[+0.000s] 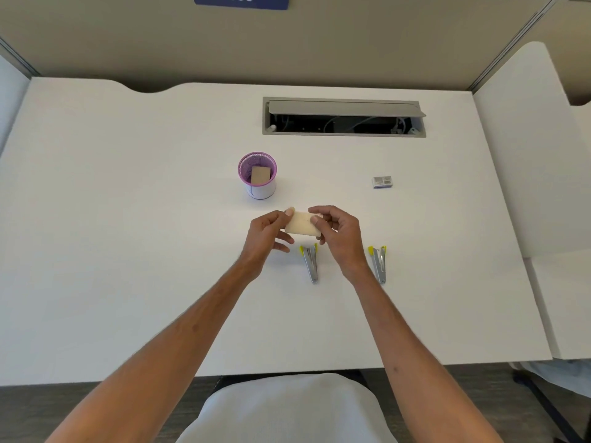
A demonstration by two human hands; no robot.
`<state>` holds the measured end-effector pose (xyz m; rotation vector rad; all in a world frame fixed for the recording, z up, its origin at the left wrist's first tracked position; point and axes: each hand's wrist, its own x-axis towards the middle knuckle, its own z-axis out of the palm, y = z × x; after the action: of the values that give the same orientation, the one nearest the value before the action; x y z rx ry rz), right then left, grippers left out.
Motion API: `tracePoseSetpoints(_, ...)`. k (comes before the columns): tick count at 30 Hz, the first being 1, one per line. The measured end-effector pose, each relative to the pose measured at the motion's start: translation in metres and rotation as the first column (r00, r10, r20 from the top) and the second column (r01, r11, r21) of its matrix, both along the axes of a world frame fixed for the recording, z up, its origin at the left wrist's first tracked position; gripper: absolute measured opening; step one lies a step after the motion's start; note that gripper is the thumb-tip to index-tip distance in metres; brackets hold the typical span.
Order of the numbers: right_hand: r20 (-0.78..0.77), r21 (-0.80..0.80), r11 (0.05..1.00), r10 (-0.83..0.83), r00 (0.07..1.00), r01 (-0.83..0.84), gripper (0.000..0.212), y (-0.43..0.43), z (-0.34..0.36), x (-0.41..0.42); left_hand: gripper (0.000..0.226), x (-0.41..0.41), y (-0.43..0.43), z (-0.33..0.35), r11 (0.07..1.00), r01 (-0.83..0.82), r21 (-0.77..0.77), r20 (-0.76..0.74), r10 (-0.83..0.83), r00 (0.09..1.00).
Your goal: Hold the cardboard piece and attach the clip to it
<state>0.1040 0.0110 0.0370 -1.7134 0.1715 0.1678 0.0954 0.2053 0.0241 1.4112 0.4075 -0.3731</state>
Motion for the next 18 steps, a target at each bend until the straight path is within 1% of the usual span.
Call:
tracePoseSetpoints(3,-0.008,0.027,1.0,0.013,1.0,-0.013,0.024,0.001,0.004,0.002,0.022,-0.001,0.0,0.0,1.0,0.021,-0.001,0.051,-0.021,0.998)
tracePoseSetpoints(7,0.012,0.008,1.0,-0.004,1.0,0.004,0.02,0.001,0.005,0.0,0.022,-0.001,0.001,0.001,1.0,0.005,-0.01,0.06,-0.005,0.998)
tracePoseSetpoints(8,0.022,-0.022,1.0,-0.005,1.0,0.006,0.024,0.0,0.005,-0.001,0.023,-0.001,0.001,0.0,1.0,0.003,-0.007,0.058,-0.003,0.998)
tracePoseSetpoints(10,0.062,-0.124,0.992,0.014,0.998,-0.007,0.04,-0.002,0.004,-0.002,0.023,-0.001,0.002,0.0,1.0,0.001,0.0,0.054,-0.001,0.999)
tracePoseSetpoints(13,0.139,-0.308,0.949,0.11,0.984,-0.062,0.059,-0.003,0.001,-0.007,0.022,-0.001,0.003,0.0,1.0,0.0,-0.005,0.051,0.0,0.999)
tracePoseSetpoints(16,0.169,-0.434,0.89,0.231,0.958,-0.138,0.069,-0.005,-0.003,-0.01,0.022,-0.002,0.004,0.001,1.0,0.001,-0.009,0.05,-0.001,0.999)
tracePoseSetpoints(18,0.211,-0.48,0.863,0.285,0.935,-0.155,0.071,-0.005,-0.004,-0.012,0.022,-0.002,0.005,0.0,1.0,0.004,-0.011,0.051,-0.004,0.999)
